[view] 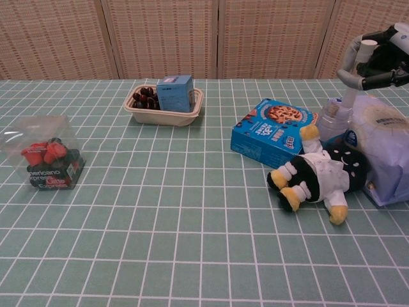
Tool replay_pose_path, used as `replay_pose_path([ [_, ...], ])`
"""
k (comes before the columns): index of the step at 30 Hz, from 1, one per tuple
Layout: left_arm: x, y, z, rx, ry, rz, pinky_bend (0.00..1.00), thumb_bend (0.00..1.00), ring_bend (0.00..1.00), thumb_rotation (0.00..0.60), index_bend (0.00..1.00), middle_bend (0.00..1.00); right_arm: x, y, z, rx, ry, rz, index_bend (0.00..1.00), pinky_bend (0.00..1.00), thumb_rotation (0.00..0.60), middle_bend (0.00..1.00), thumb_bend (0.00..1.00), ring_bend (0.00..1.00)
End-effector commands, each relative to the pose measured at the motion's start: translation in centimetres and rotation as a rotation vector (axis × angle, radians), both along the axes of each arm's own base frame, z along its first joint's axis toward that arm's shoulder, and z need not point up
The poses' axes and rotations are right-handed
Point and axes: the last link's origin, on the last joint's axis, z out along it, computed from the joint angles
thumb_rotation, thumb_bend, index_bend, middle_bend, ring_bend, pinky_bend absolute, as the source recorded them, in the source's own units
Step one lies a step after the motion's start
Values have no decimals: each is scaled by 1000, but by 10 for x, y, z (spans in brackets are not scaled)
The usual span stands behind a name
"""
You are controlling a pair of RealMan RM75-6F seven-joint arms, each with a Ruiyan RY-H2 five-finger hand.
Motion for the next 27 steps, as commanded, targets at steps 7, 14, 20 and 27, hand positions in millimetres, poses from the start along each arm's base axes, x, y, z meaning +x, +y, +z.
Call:
replay_pose_path([
  [7, 0, 0, 0, -6, -8, -1, 555, 224, 438, 600, 456, 507, -6, 4, 0, 5, 7, -9, 576, 1000, 600, 1000, 341, 1000],
  [14, 0, 0, 1, -4, -14, -3, 555, 223, 438, 600, 446, 507, -11, 2, -1, 8, 3, -20, 574, 1000, 600, 1000, 191, 1000],
  [20, 0, 0, 1, -8, -13, -1, 555, 223, 439, 600, 450, 507, -10, 1, 0, 1, -2, -10, 546, 1000, 600, 1000, 101, 1000],
  [27, 0, -1, 2, -4, -15, -4, 555, 223, 439, 600, 450, 507, -5, 11, 24, -67, 0, 47, 502, 1000, 600, 1000, 7, 1000],
])
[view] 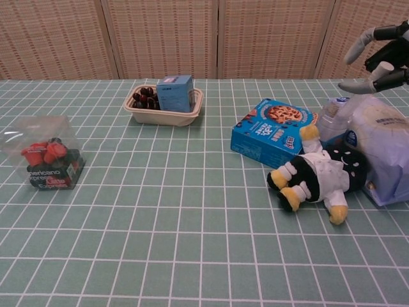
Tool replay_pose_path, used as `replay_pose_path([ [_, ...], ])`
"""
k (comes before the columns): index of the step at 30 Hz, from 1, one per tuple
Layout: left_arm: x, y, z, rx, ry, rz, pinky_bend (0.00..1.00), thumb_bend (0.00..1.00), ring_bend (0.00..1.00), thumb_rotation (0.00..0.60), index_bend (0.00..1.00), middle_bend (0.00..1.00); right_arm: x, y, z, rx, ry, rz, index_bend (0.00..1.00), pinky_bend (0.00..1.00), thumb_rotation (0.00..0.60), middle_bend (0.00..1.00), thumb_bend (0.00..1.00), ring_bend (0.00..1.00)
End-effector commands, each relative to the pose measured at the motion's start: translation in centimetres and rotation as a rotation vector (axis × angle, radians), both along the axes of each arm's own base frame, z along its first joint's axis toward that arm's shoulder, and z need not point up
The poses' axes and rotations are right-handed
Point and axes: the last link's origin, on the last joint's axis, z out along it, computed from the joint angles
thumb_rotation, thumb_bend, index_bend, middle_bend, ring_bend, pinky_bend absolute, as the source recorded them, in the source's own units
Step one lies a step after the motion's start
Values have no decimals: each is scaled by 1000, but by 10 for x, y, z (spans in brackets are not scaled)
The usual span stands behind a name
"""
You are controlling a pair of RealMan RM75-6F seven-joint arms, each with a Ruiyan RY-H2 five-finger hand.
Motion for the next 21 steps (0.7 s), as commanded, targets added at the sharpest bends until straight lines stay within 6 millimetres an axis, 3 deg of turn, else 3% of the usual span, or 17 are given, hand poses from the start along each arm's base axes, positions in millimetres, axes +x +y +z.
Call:
replay_pose_path([
  [1, 0, 0, 0, 1, -1, -3, 555, 223, 439, 600, 449, 507, 2, 8, 17, -40, 26, 30, 501, 1000, 600, 1000, 7, 1000],
  [7, 0, 0, -1, 2, 4, -3, 555, 223, 442, 600, 448, 508, 0, 34, 51, -52, 160, 28, 500, 1000, 600, 989, 3, 986],
  [10, 0, 0, -2, 3, 6, 0, 555, 224, 440, 600, 442, 508, -4, 54, 65, 3, 188, -53, 487, 994, 600, 910, 0, 914],
  [13, 0, 1, -2, 5, 7, 1, 555, 224, 439, 600, 440, 508, -6, 76, 81, 68, 261, -134, 480, 866, 600, 762, 0, 775],
  [15, 0, 1, -3, 7, 10, -1, 556, 224, 439, 600, 441, 508, -8, 88, 91, 78, 327, -183, 477, 710, 600, 661, 0, 659],
  [17, 1, 1, -3, 13, 11, -8, 556, 224, 439, 600, 443, 508, -12, 101, 99, 55, 405, -236, 477, 615, 600, 602, 0, 584],
  [21, 3, 2, -4, 30, 11, -27, 556, 224, 435, 600, 444, 507, -22, 124, 111, -15, 530, -335, 477, 549, 600, 544, 10, 513],
])
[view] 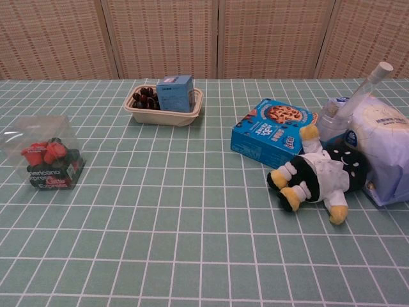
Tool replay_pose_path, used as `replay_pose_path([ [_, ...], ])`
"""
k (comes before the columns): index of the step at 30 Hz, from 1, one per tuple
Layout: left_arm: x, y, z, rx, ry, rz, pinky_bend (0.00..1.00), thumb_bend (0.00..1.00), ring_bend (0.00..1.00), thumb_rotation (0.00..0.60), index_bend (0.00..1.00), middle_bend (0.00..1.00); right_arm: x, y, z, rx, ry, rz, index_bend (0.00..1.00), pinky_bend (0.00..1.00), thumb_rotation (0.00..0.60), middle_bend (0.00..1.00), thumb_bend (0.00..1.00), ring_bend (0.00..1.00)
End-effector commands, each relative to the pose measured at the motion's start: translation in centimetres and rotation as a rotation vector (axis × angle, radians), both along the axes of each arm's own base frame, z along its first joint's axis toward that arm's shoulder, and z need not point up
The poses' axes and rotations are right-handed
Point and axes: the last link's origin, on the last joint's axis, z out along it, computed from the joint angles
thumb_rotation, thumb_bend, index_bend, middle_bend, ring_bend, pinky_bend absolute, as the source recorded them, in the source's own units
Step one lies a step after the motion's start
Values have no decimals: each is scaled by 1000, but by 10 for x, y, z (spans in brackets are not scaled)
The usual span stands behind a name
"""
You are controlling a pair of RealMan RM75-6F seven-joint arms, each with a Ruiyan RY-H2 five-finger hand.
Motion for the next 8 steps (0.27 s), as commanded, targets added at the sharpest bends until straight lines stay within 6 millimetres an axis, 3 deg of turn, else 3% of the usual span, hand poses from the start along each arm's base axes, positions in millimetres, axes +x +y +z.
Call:
replay_pose_path([
  [1, 1, 0, -1, 17, 0, -16, 556, 223, 435, 600, 444, 507, -24, 44, 25, -74, 206, -183, 477, 546, 600, 540, 20, 509],
  [8, -1, 4, -5, 41, 3, -35, 556, 223, 432, 600, 444, 508, -41, 77, 32, -169, 261, -282, 477, 512, 600, 539, 60, 506],
])
